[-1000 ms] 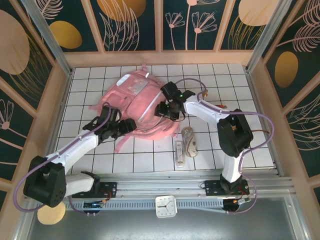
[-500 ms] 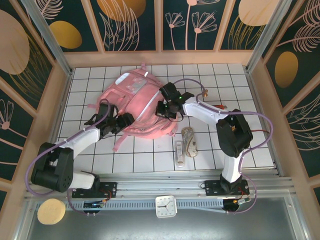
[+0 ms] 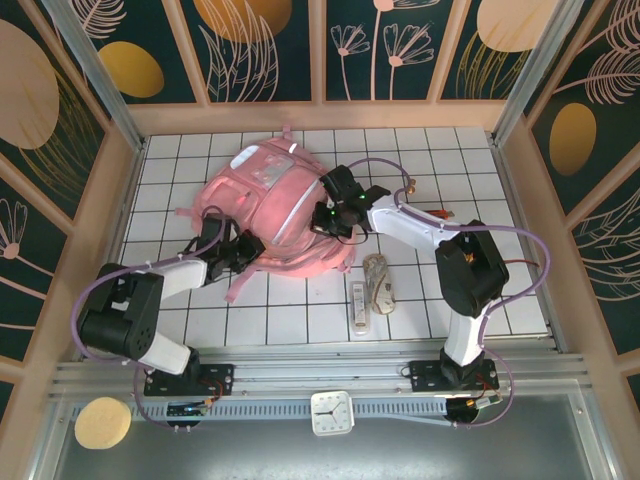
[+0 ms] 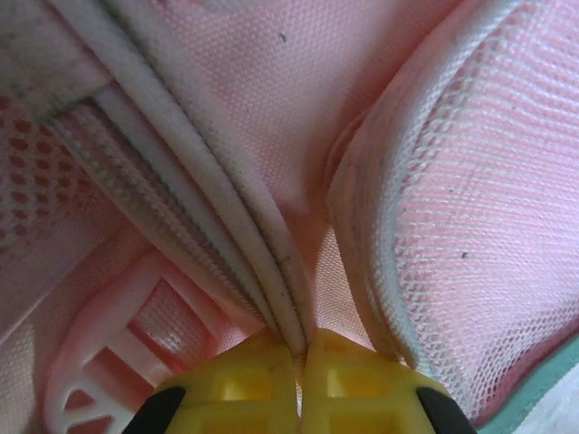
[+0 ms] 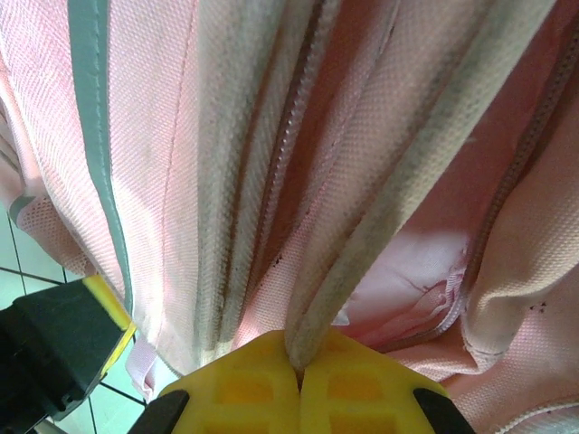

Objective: Pack the student bag

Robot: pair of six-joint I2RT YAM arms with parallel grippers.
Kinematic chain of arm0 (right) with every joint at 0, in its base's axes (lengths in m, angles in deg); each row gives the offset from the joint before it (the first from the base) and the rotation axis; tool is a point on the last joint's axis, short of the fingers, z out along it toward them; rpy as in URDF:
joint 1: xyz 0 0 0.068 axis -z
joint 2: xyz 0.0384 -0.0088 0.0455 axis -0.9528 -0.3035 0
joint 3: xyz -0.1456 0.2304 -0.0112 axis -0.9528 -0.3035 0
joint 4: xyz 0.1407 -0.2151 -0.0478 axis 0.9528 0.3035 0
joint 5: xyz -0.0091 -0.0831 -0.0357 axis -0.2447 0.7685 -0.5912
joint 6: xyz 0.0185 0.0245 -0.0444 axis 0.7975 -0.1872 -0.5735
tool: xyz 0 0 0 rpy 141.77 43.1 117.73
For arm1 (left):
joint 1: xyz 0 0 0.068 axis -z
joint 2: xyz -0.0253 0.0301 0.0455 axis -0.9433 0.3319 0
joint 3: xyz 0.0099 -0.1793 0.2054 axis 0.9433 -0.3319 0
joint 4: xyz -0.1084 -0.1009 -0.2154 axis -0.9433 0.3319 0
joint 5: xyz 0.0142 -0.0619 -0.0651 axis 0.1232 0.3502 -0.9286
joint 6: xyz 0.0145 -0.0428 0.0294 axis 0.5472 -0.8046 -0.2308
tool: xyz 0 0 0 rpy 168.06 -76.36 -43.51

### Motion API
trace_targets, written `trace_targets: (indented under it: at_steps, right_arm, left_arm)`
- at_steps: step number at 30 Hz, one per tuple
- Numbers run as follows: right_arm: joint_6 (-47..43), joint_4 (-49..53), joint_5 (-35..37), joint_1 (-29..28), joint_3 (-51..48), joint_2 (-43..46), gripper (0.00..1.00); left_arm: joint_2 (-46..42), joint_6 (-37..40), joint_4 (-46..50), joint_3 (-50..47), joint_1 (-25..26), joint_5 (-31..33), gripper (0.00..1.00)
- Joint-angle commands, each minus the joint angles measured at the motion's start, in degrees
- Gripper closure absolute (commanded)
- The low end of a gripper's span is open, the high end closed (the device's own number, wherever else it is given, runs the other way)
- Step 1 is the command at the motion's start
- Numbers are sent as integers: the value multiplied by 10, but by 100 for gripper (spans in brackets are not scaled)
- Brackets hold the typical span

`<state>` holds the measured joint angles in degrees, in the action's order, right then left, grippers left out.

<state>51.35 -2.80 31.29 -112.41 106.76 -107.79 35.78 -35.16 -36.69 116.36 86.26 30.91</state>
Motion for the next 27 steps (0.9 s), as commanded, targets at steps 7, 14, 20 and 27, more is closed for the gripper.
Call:
trace_targets:
  at_steps: [7, 14, 20, 27]
  right_arm:
    - [-1, 79, 4, -1, 29, 45, 37]
    - [63, 77, 16, -21, -31, 137, 31]
    - [106, 66, 23, -74, -13, 143, 30]
    - [159, 86, 58, -105, 12, 127, 31]
  left_arm:
    - [-70, 0, 37, 32, -3, -1, 100]
    - [-143, -32, 83, 76, -4, -19, 100]
    - [-152, -74, 69, 100, -3, -45, 100]
    - [-143, -110, 58, 157, 6, -59, 100]
